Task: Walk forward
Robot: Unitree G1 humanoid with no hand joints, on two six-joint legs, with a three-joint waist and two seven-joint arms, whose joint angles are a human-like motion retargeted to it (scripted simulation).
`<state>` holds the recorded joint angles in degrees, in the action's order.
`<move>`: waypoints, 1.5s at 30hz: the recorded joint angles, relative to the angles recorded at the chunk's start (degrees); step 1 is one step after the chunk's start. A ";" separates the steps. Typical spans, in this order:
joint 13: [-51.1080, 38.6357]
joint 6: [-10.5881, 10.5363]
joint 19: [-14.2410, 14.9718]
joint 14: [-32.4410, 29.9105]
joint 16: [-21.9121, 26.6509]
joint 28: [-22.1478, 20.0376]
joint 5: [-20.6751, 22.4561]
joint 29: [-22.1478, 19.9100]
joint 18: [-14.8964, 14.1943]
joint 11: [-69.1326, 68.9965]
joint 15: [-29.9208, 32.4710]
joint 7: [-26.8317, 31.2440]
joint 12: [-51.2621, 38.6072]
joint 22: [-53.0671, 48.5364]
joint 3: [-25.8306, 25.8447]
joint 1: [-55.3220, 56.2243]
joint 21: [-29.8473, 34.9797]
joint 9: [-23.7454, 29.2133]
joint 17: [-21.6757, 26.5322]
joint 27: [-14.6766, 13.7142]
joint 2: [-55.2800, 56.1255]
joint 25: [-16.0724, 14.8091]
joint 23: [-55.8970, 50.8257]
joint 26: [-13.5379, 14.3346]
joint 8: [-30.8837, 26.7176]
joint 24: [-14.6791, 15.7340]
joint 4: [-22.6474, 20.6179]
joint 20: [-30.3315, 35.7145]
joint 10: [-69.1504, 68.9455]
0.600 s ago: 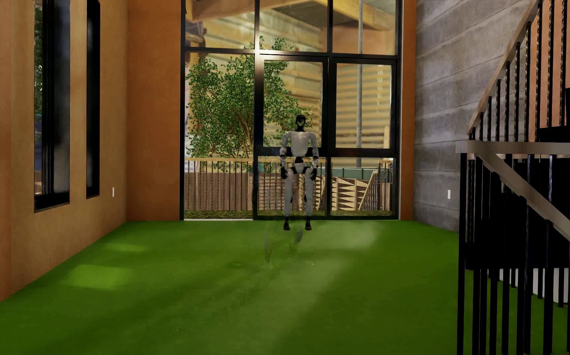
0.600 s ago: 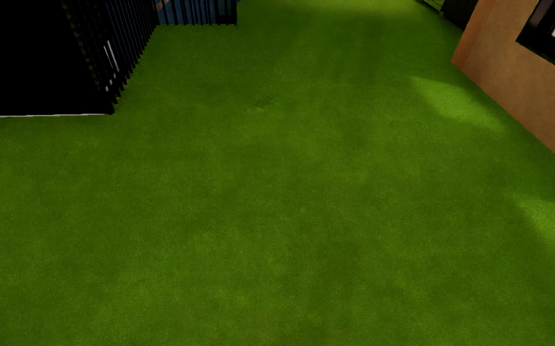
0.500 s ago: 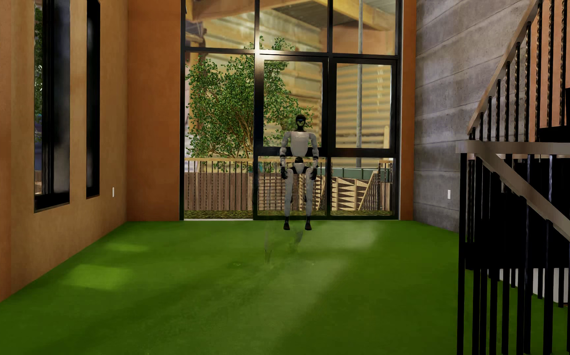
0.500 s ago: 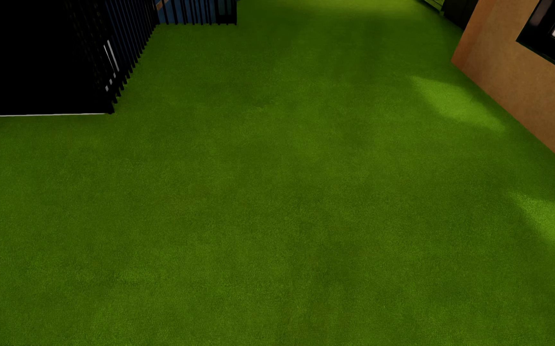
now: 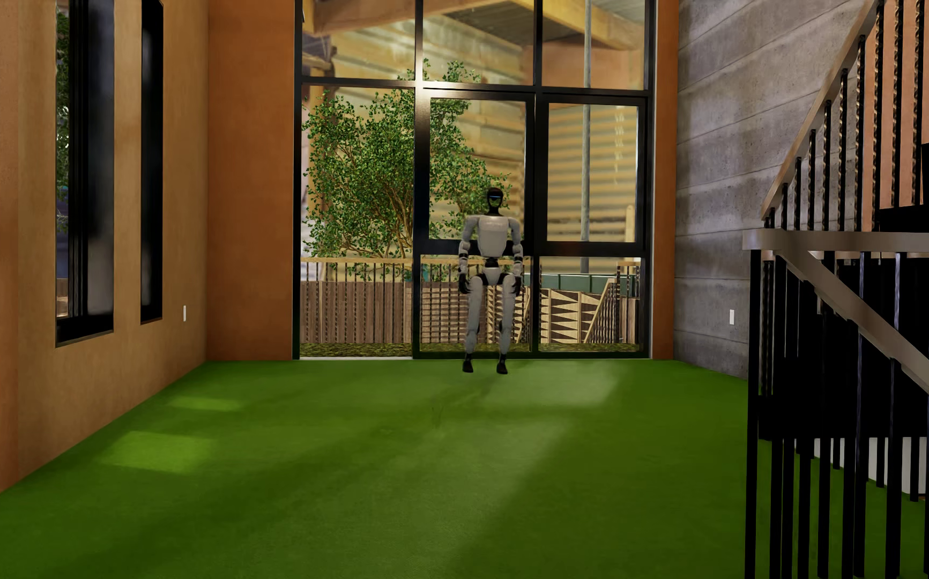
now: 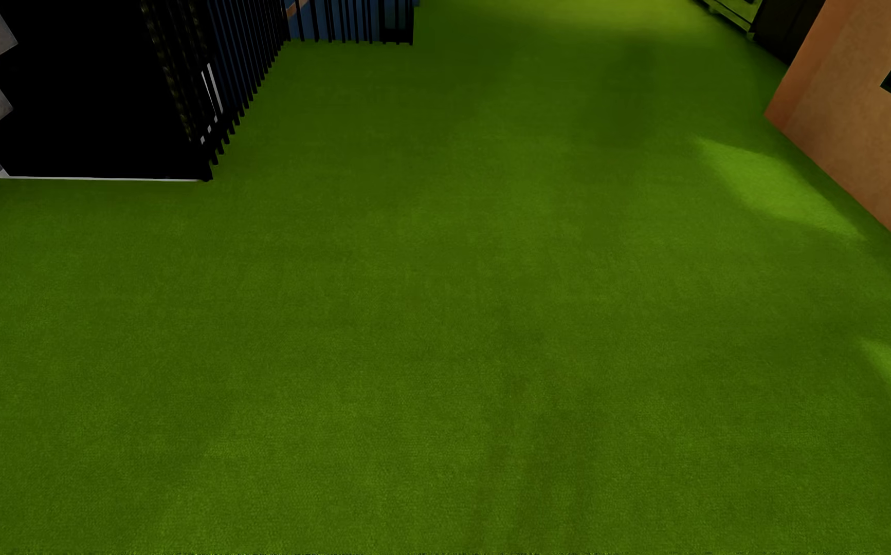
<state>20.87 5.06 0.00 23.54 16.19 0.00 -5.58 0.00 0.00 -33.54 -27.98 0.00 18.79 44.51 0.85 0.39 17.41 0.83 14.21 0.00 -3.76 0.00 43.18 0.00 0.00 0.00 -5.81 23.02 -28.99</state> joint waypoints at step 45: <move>3.83 2.76 0.00 -24.60 0.53 0.00 -3.34 0.00 0.00 -29.22 25.96 0.00 -1.51 -7.40 1.59 3.09 -3.43 4.66 -1.14 0.00 22.90 0.00 4.61 0.00 0.00 0.00 -0.86 -5.99 -8.17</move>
<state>24.70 7.82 0.00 -1.06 16.72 0.00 -8.92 0.00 0.00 -62.77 -2.02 0.00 17.28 37.11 2.44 3.48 13.97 5.49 13.08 0.00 19.14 0.00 47.79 0.00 0.00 0.00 -6.68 17.03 -37.15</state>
